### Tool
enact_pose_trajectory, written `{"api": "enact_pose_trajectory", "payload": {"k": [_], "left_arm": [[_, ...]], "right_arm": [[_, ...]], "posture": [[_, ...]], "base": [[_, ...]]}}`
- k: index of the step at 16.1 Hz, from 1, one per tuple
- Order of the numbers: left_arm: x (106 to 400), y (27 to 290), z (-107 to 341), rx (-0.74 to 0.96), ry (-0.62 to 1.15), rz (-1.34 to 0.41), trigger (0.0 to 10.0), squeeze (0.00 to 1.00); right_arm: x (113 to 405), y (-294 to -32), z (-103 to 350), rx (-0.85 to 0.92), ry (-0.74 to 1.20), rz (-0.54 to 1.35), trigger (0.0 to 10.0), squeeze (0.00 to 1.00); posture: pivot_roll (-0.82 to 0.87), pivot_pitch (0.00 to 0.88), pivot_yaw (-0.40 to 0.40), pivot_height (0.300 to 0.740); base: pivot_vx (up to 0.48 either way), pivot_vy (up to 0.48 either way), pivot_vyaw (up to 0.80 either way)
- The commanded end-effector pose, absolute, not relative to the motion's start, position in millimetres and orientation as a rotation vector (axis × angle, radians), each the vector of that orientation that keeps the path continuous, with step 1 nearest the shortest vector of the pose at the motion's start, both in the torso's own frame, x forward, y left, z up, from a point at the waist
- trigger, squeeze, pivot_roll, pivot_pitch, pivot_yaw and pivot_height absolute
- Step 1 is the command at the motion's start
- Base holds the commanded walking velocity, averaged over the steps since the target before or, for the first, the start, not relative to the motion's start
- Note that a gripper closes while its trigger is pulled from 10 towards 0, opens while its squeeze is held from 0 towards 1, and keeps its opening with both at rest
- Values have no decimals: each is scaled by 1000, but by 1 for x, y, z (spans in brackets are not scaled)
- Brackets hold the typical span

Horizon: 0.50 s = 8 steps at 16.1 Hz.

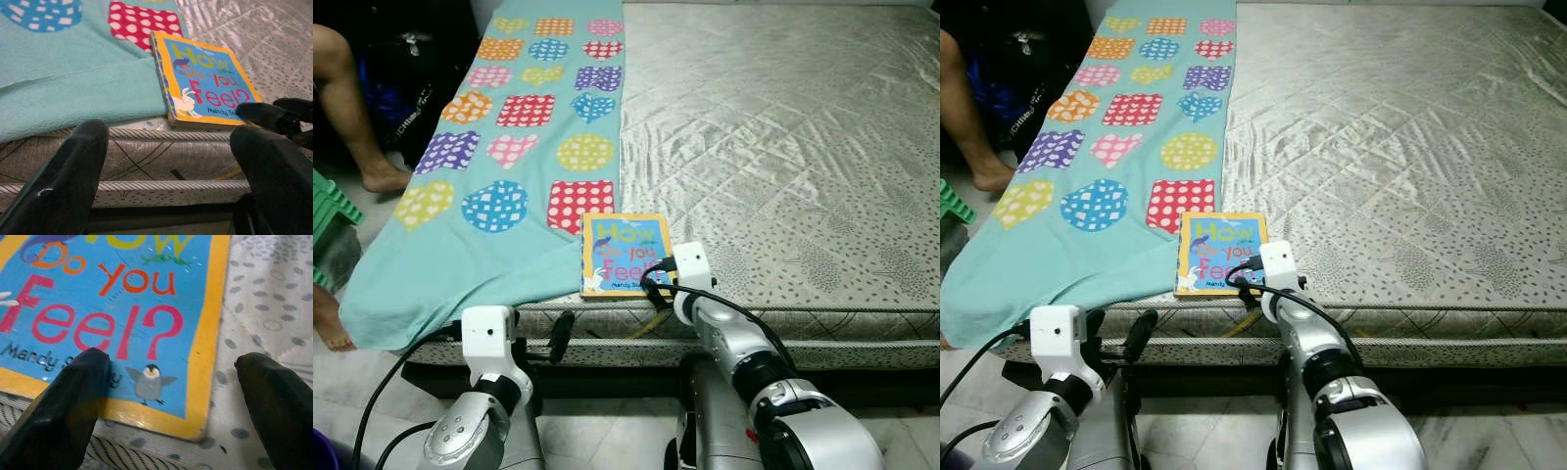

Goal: Clean up the room

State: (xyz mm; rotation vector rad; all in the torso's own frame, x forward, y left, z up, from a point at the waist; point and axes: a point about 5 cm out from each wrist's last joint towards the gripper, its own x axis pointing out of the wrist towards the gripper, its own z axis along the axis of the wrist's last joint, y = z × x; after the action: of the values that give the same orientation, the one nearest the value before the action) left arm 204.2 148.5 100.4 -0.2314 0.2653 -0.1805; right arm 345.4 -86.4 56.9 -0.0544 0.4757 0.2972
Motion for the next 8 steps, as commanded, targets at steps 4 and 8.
{"api": "enact_pose_trajectory", "payload": {"k": [4,8], "left_arm": [[198,146,98,-232,302,-213,10000,0],[198,142,98,-235,308,-228,10000,0]], "right_arm": [[341,-83,50,-77,521,315,10000,0],[334,-76,41,-99,540,326,10000,0]], "posture": [[65,118,-16,519],[64,117,-16,519]], "base": [[0,0,0],[0,0,0]]}}
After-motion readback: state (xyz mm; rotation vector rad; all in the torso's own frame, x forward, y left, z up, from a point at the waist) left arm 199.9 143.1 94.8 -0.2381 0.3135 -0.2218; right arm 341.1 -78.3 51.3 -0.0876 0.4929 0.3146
